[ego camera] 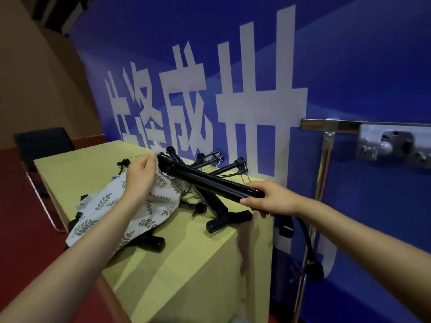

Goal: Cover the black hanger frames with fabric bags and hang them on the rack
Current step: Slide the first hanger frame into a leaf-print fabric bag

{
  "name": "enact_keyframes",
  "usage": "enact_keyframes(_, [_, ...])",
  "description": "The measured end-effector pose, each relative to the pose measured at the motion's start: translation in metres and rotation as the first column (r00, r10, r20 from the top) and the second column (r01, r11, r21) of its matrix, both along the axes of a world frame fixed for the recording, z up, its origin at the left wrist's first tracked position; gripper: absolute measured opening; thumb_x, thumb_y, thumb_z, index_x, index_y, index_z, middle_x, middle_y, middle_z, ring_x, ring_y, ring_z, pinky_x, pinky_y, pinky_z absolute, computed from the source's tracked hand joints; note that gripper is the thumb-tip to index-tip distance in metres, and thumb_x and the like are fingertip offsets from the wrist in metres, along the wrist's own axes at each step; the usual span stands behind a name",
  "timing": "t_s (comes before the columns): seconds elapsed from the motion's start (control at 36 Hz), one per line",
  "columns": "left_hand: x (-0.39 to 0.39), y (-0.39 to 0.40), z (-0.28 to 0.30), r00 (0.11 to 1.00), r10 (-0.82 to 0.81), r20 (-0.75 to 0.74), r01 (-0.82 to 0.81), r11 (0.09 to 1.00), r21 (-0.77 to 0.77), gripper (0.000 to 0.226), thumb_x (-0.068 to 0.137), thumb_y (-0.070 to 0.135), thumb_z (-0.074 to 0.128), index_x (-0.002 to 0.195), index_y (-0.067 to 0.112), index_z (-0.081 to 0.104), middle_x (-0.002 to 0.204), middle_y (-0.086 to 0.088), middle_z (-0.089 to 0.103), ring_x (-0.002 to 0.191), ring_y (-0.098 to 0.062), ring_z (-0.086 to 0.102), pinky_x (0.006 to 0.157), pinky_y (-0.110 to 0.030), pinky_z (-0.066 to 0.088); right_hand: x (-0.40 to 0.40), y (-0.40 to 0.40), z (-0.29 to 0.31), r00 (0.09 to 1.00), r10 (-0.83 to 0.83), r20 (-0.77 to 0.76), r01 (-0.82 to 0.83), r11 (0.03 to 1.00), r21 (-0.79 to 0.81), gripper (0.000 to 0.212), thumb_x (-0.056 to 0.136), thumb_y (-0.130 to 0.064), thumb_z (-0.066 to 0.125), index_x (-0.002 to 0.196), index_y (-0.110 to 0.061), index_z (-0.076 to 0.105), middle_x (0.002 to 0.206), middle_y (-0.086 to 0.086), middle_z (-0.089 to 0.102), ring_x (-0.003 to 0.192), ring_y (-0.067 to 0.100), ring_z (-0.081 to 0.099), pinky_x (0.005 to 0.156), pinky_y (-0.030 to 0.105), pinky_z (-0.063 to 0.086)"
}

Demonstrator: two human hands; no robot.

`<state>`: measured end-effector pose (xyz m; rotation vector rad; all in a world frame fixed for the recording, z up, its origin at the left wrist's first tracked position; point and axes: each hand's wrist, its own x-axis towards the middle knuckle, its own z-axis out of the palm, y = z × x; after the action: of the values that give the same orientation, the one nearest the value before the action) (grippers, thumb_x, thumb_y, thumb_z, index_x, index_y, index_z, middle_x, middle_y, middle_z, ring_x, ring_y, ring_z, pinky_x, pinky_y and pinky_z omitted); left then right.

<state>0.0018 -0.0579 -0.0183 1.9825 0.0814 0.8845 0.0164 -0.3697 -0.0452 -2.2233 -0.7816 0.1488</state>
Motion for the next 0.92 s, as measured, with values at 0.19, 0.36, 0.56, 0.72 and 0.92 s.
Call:
enact_keyframes(0.19, [-0.014,0.008,0.011,0.999,-0.017,0.032,0.016,0.999,0.041,0.041,0.102,0.026,0.042,0.063,0.014,0.036,0.057,-0.001,0.031,0.055,-0.015,0.030,0.056,-0.031,0.023,-0.003,0.009,0.010,0.997,-0.002,0.081,0.013,0.990,-0.139,0.033,0.093,-0.038,0.061,0.125,-0.035,0.054,0.085,-0.004,0.065,0.060,0.012,0.062,0.057,0.023,0.052])
enact_keyframes(0.36, [-0.020,0.013,0.013,0.992,-0.099,-0.083,0.114,0.973,0.201,0.047,0.102,0.030,0.042,0.067,-0.002,0.045,0.057,-0.001,0.035,0.056,-0.017,0.033,0.059,-0.031,0.026,-0.007,0.007,0.021,0.968,-0.058,0.246,0.121,0.960,-0.252,0.051,0.090,-0.051,0.059,0.138,-0.035,0.047,0.091,-0.013,0.065,0.066,0.006,0.066,0.060,0.020,0.049])
enact_keyframes(0.56, [-0.022,0.014,0.014,0.994,-0.097,-0.059,0.108,0.961,0.255,0.045,0.102,0.031,0.042,0.065,0.006,0.043,0.057,-0.005,0.038,0.056,-0.019,0.036,0.059,-0.031,0.027,-0.012,-0.010,0.051,0.745,-0.045,0.665,0.361,0.866,-0.345,0.053,0.091,-0.057,0.052,0.141,-0.044,0.040,0.111,-0.010,0.068,0.094,0.011,0.061,0.059,0.021,0.039])
enact_keyframes(0.72, [-0.021,0.010,0.018,0.998,-0.062,-0.024,0.066,0.955,0.289,0.047,0.101,0.030,0.043,0.069,-0.005,0.047,0.062,-0.013,0.043,0.060,-0.025,0.040,0.060,-0.032,0.028,-0.004,-0.009,0.066,0.670,-0.001,0.742,0.381,0.859,-0.343,0.054,0.092,-0.056,0.051,0.143,-0.043,0.039,0.106,-0.008,0.068,0.091,0.012,0.062,0.068,0.025,0.050])
enact_keyframes(0.92, [-0.022,0.000,0.024,0.995,-0.078,-0.055,0.089,0.964,0.249,0.043,0.101,0.027,0.044,0.082,-0.006,0.064,0.088,-0.009,0.061,0.090,-0.025,0.054,0.077,-0.032,0.039,0.009,0.014,0.063,0.755,0.093,0.649,0.266,0.861,-0.432,0.053,0.091,-0.055,0.054,0.141,-0.045,0.041,0.109,-0.014,0.067,0.088,0.005,0.054,0.066,0.023,0.045])
